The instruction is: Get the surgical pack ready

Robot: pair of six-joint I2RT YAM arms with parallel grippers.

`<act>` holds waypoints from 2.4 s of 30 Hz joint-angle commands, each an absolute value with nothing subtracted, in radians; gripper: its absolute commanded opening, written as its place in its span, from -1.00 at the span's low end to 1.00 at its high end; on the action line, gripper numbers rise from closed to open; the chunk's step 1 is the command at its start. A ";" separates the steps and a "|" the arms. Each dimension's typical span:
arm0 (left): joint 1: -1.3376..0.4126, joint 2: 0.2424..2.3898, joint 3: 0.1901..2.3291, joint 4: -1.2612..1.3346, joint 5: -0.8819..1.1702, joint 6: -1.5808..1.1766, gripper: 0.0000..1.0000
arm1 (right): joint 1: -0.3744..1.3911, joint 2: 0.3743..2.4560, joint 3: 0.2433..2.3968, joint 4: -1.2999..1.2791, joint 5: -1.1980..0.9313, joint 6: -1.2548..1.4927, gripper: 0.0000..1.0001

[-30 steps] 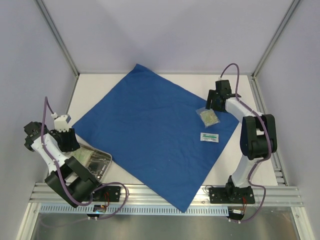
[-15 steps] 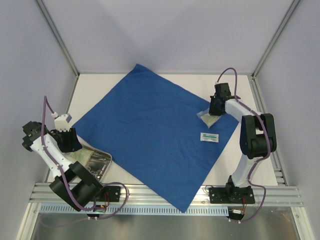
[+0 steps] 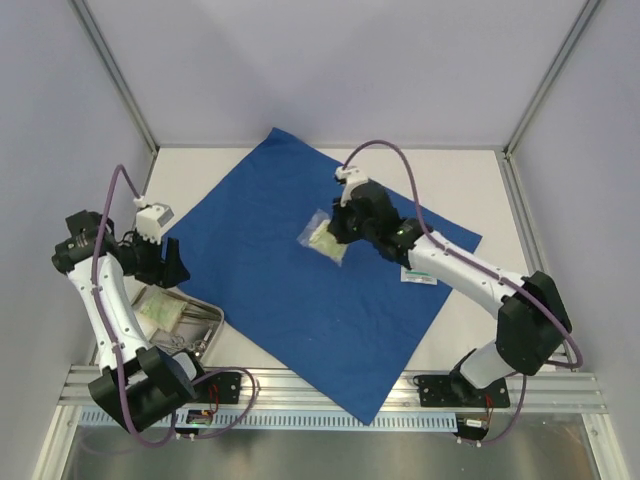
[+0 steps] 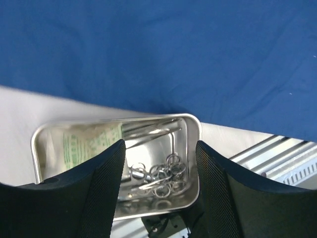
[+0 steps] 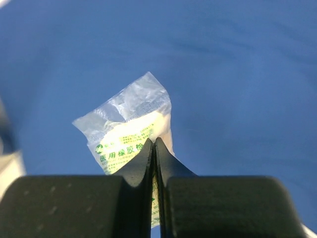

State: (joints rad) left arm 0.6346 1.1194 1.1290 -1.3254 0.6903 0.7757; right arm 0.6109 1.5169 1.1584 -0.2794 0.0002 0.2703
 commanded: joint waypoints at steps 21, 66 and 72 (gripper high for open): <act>0.331 1.172 1.250 -1.540 0.971 0.775 0.63 | 1.137 1.813 1.503 0.078 0.104 0.465 -0.99; 0.782 1.236 1.057 -1.529 0.457 1.101 -1.00 | 1.032 1.752 1.324 -0.060 -0.041 0.440 0.20; 0.830 1.367 0.962 -1.505 0.479 1.161 -1.00 | 1.032 1.769 1.325 -0.081 -0.052 0.442 0.20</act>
